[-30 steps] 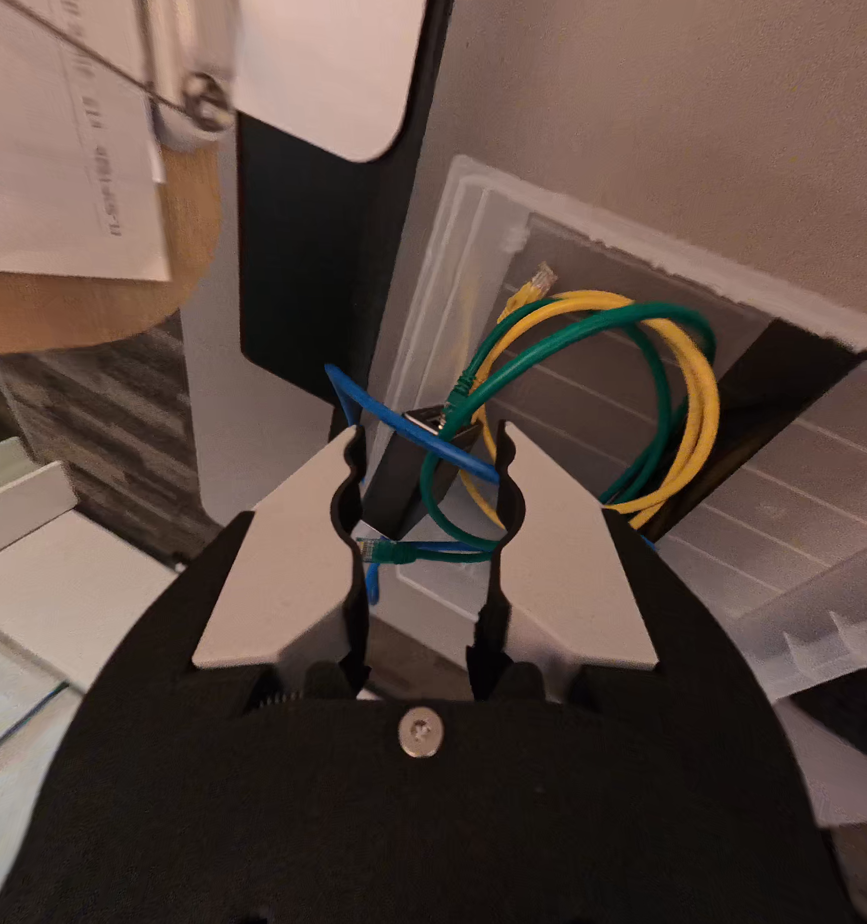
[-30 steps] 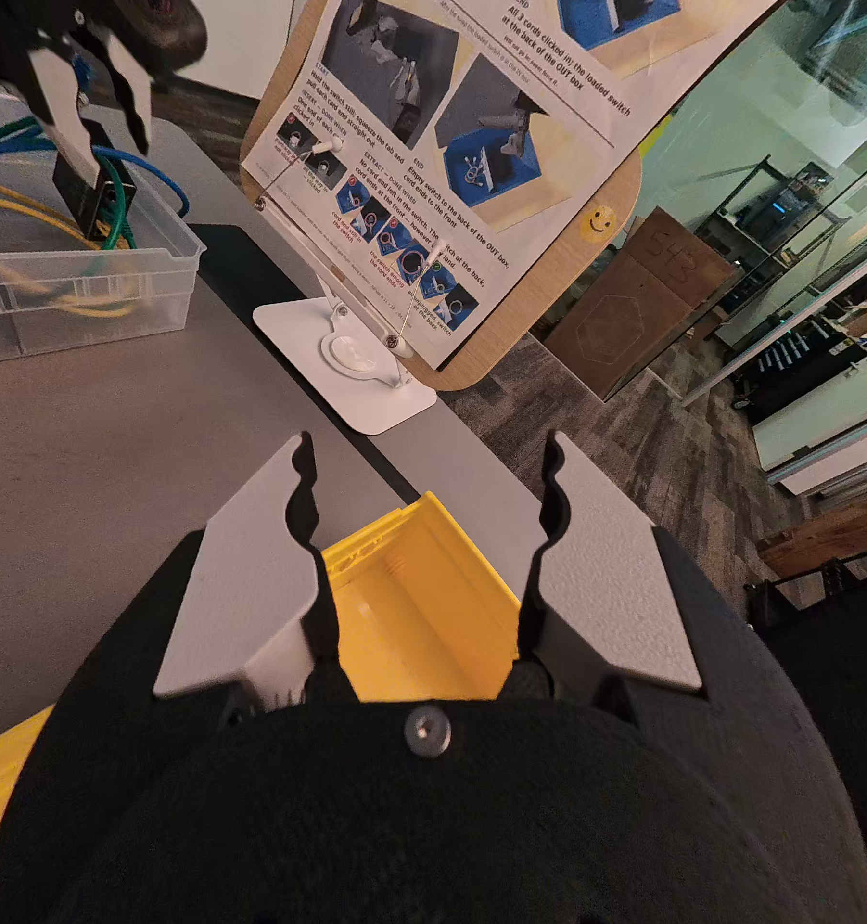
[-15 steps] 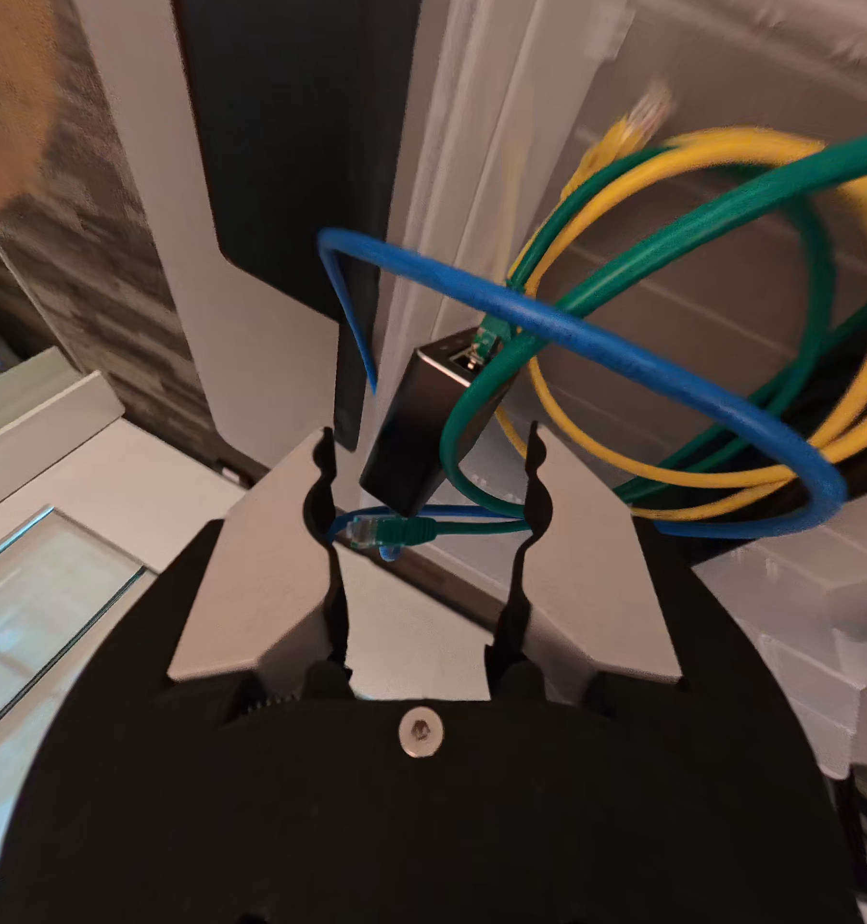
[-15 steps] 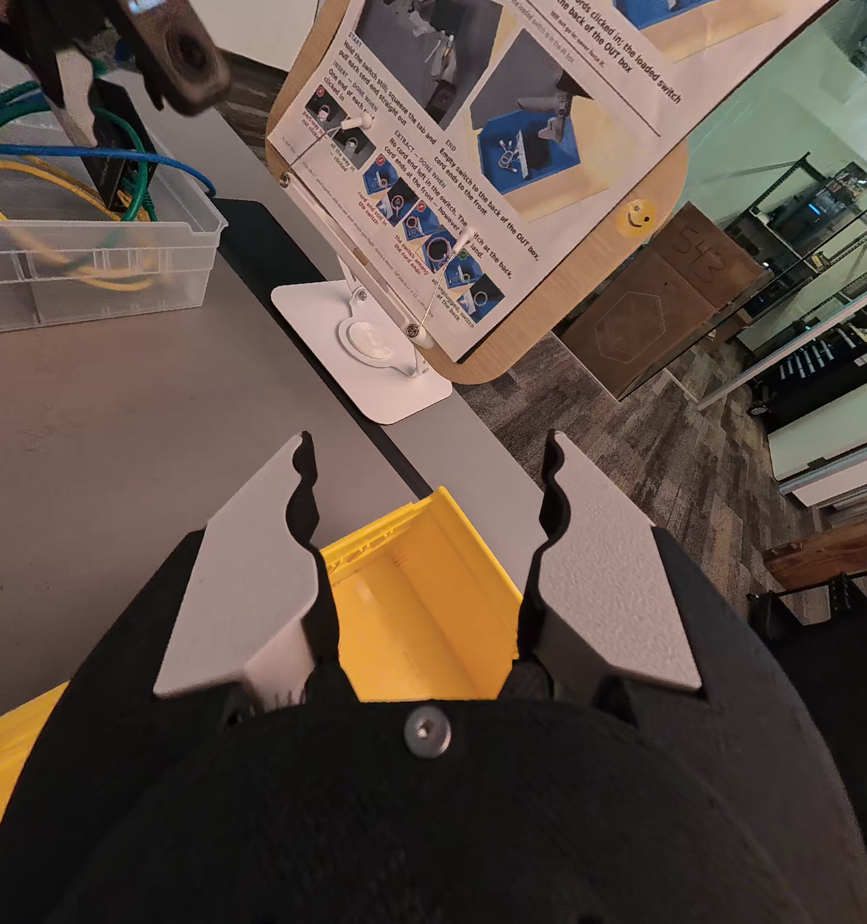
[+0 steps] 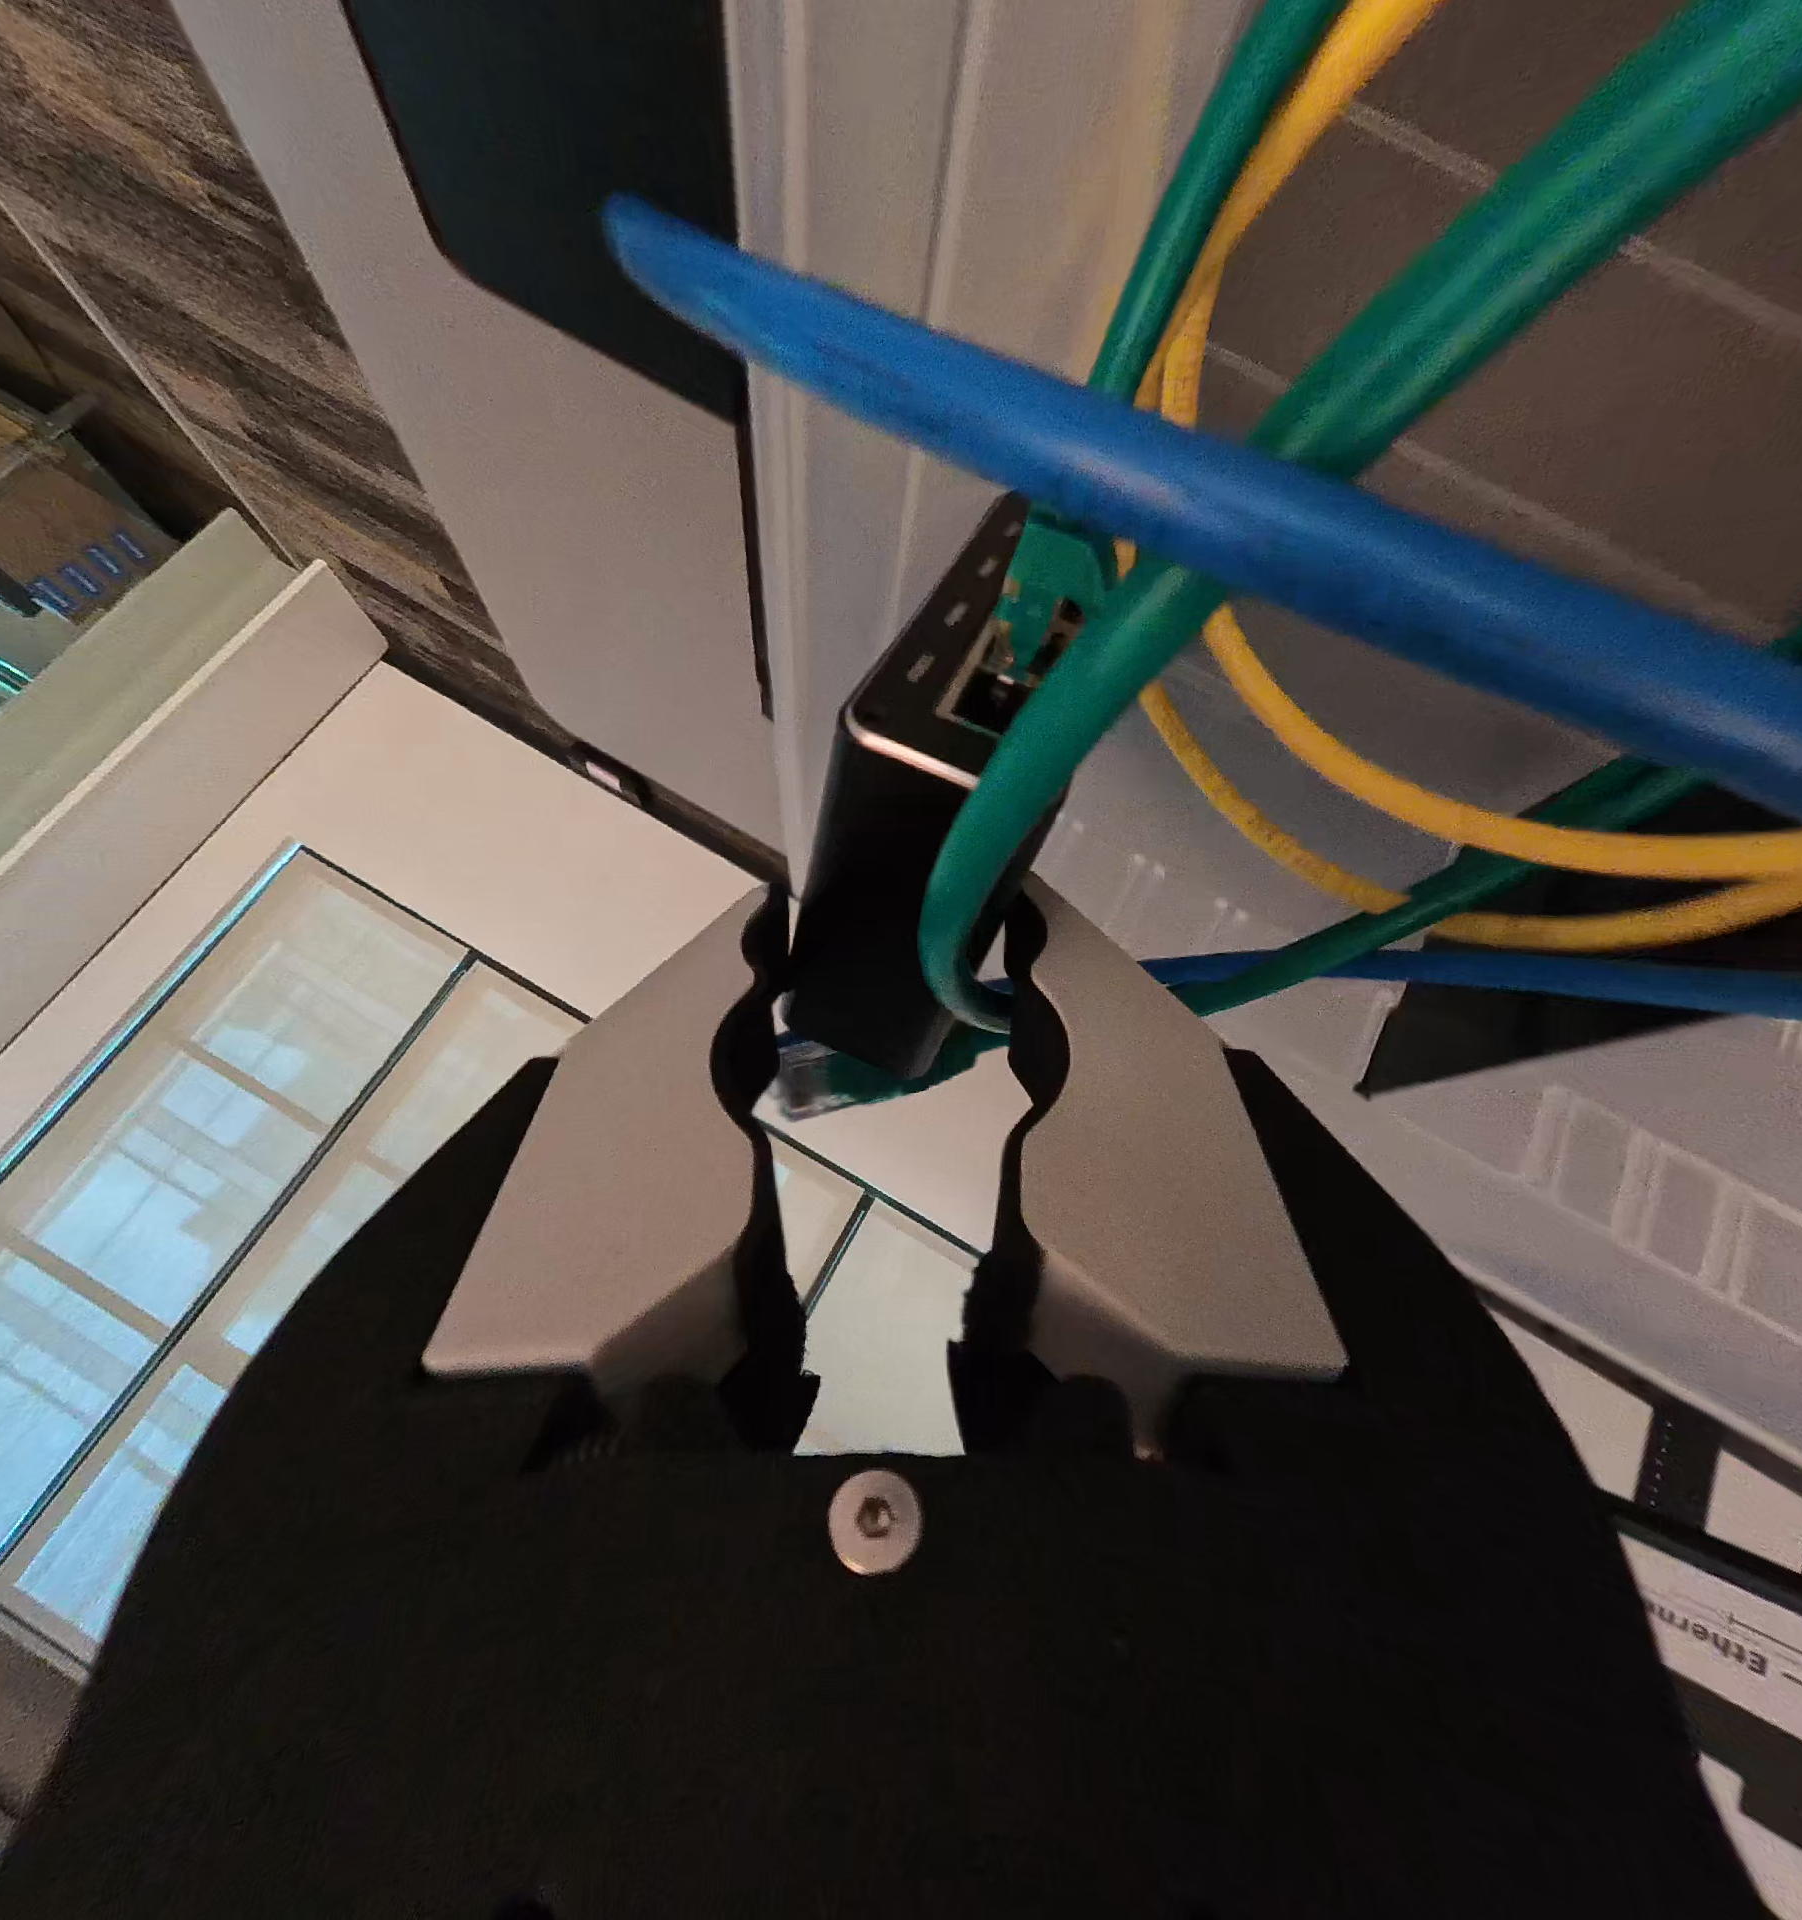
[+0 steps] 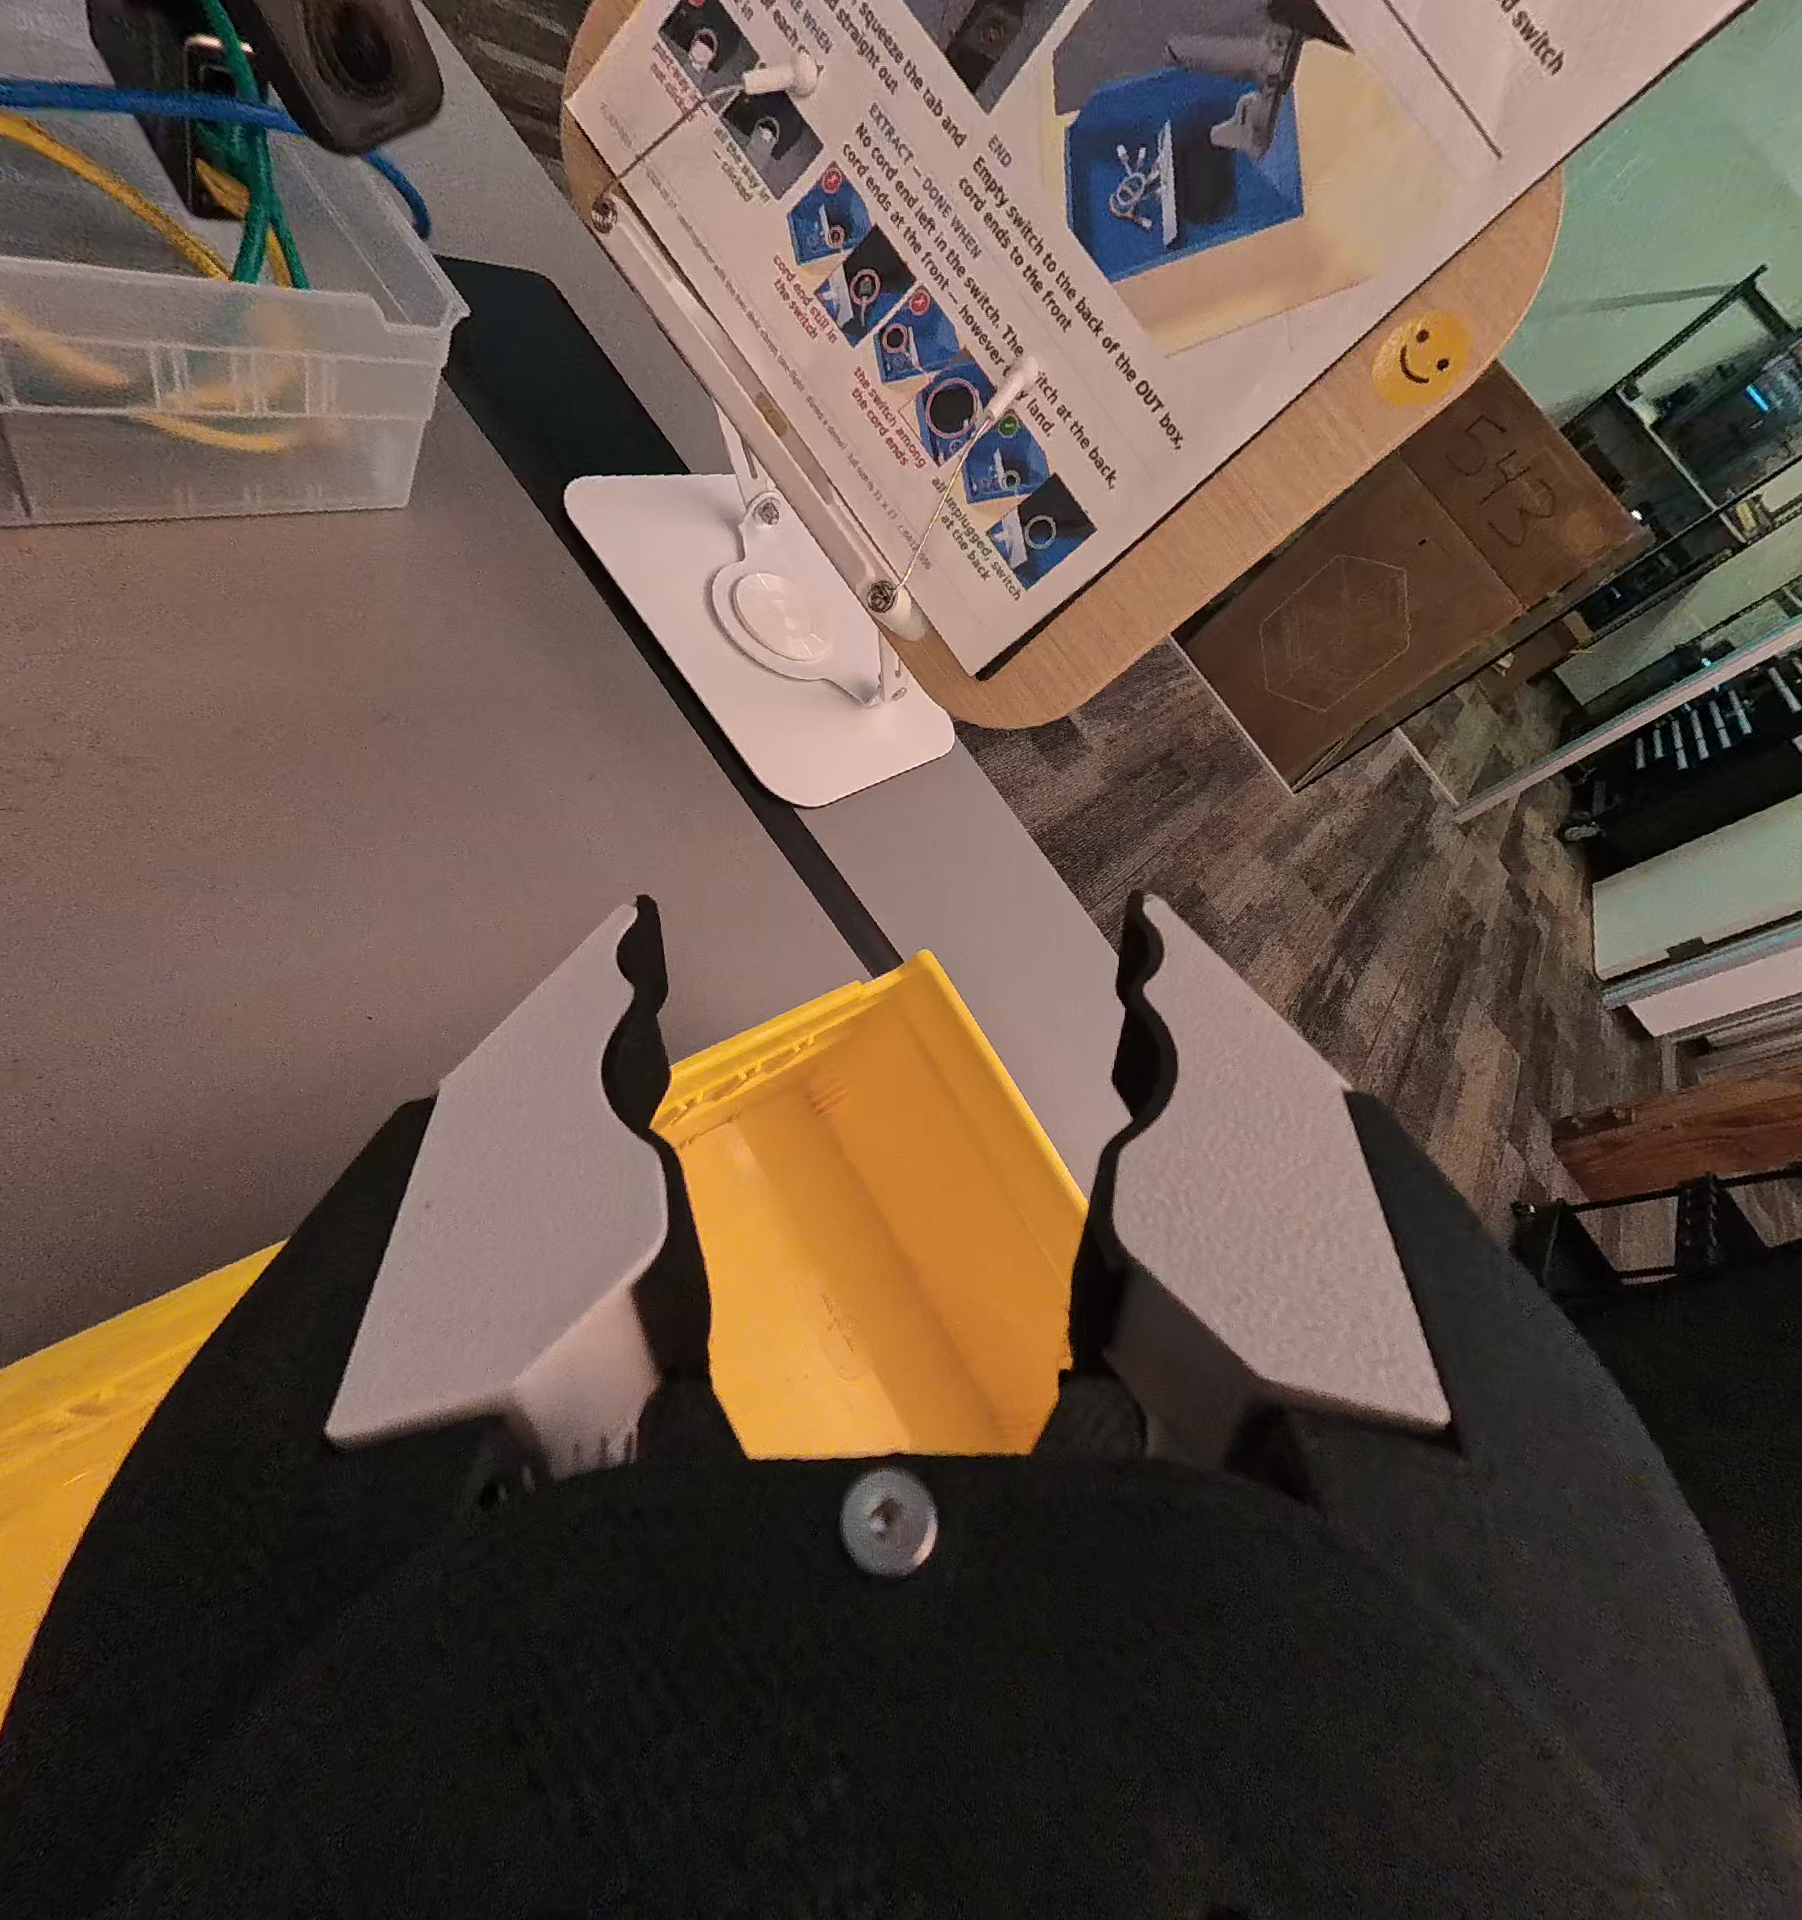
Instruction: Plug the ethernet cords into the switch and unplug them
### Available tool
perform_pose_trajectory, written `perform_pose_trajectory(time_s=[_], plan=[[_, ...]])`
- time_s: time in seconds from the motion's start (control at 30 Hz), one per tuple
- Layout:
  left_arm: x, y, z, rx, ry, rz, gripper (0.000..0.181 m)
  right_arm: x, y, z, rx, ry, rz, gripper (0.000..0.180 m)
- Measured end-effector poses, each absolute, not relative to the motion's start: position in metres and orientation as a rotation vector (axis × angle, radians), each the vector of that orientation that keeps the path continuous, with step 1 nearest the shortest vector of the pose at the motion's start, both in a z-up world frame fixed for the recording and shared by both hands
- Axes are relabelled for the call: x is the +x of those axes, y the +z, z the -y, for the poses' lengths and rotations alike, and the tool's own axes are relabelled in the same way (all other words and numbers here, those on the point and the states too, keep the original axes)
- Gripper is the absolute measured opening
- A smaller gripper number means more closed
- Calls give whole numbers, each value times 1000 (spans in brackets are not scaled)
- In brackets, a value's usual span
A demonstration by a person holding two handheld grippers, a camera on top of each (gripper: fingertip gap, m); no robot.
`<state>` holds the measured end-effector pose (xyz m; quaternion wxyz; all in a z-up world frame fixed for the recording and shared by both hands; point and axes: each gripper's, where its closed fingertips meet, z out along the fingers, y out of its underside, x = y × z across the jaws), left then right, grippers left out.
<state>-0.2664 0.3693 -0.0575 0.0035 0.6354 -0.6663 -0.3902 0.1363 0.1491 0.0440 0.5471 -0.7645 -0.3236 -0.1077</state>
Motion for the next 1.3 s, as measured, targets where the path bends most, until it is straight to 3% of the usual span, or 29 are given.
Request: perform_pose_trajectory(time_s=[0.27, 0.8, 0.93, 1.1, 1.3], plan=[[-260, 12, -360, 1955, -1459, 2157, 36, 136, 45, -147, -1808, -274, 784, 86], [-167, 227, -268, 2060, -2115, 2592, 36, 153, 48, -137, -1875, -319, 725, 82], [-118, 235, -223, 2113, -2091, 2906, 36, 203, 26, -101, -2086, -157, 528, 84], [-63, 207, -173, 2084, -1873, 3327, 36, 284, -21, -58, -2345, -56, 56, 84], [-29, 179, -146, 2304, -1423, 3695, 36, 307, -79, -47, -2508, 180, -207, 70]])
